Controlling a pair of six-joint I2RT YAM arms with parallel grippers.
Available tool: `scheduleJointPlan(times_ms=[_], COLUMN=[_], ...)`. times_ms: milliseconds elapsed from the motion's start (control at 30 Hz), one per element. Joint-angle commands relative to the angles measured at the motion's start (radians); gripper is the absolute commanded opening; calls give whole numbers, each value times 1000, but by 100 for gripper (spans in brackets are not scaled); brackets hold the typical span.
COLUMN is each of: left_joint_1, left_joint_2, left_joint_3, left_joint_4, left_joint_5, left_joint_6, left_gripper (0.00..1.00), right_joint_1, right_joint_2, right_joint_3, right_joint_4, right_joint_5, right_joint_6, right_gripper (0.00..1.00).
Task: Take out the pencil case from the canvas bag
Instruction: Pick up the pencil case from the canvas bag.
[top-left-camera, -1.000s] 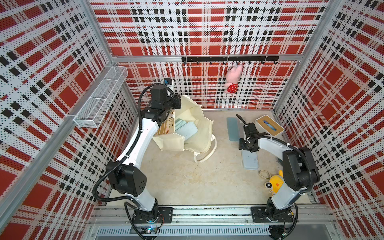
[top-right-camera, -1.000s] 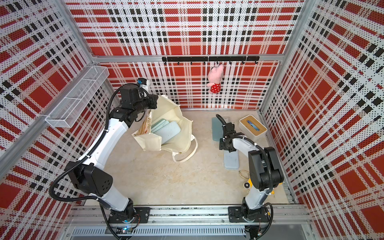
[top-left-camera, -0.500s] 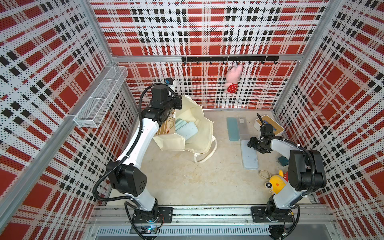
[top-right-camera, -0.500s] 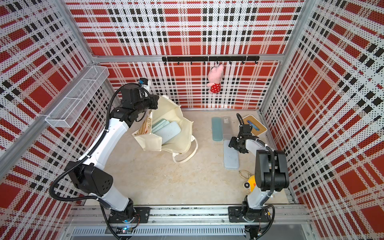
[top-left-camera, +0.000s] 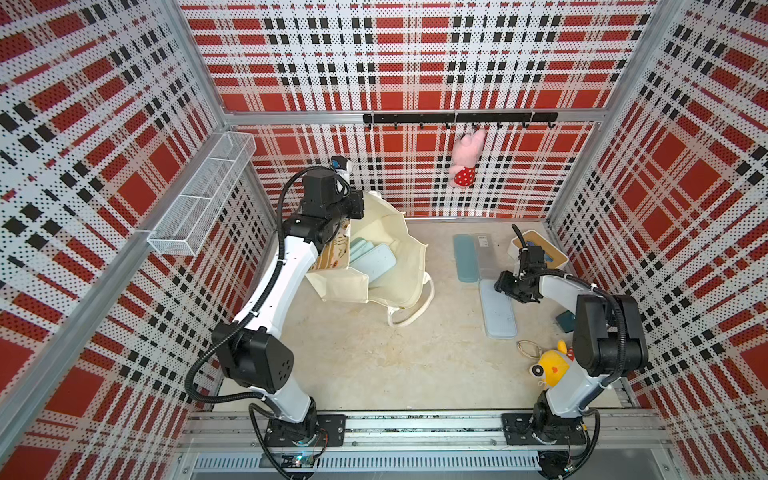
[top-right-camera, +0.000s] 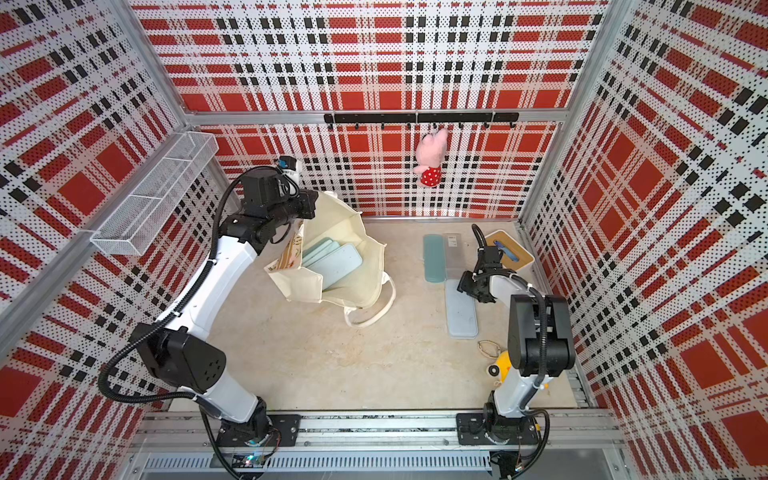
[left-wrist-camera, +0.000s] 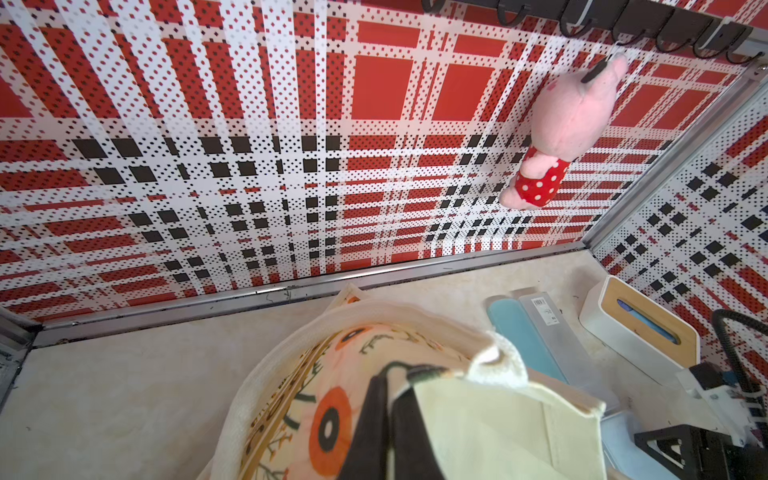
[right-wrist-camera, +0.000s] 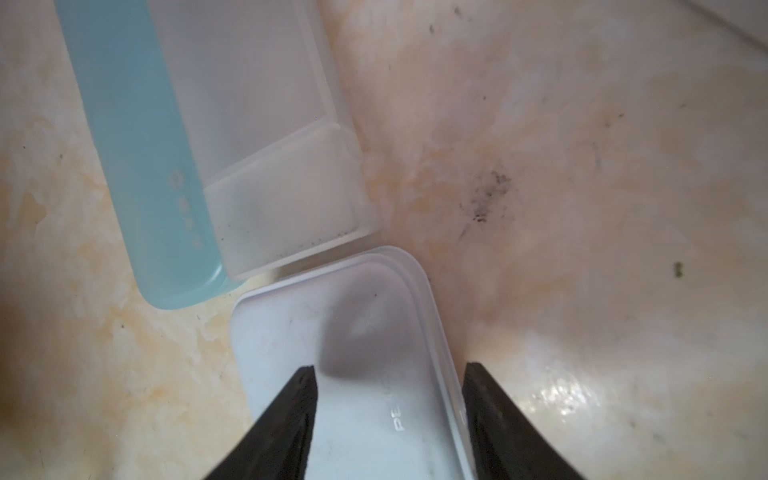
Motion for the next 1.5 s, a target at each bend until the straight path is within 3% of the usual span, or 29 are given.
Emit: scheduleJointPlan(times_ms=[0, 300, 567, 767, 967, 1233, 1467], left_joint_1=[-6, -64, -96, -114, -119, -124, -125], left_joint_2=[-20, 10, 34, 60, 66, 57, 51], left_joint_3=[75, 104, 125, 155, 159, 148, 146], left_joint_4=[102, 102, 131, 131, 130, 134, 133], left_joint_5=[25, 4, -31, -32, -34, -23, -14], left_joint_6=[-4, -33, -72, -77, -79, -72, -60], left_gripper=[0, 0, 0, 0, 0, 0, 0], right_joint_1=[47, 299, 559, 657, 752, 774, 781], right_joint_2=[-137, -332, -396, -354, -248, -70, 51], right_joint_3=[5, 6, 28, 104, 217, 279, 321], right_joint_4=[44, 252, 463, 523, 429, 416, 337], right_joint_5=[25, 4, 113, 10, 31, 12, 129], right_joint_6=[26, 138, 153, 115, -17, -23, -21], right_gripper=[60, 61, 57, 58, 58, 58, 56])
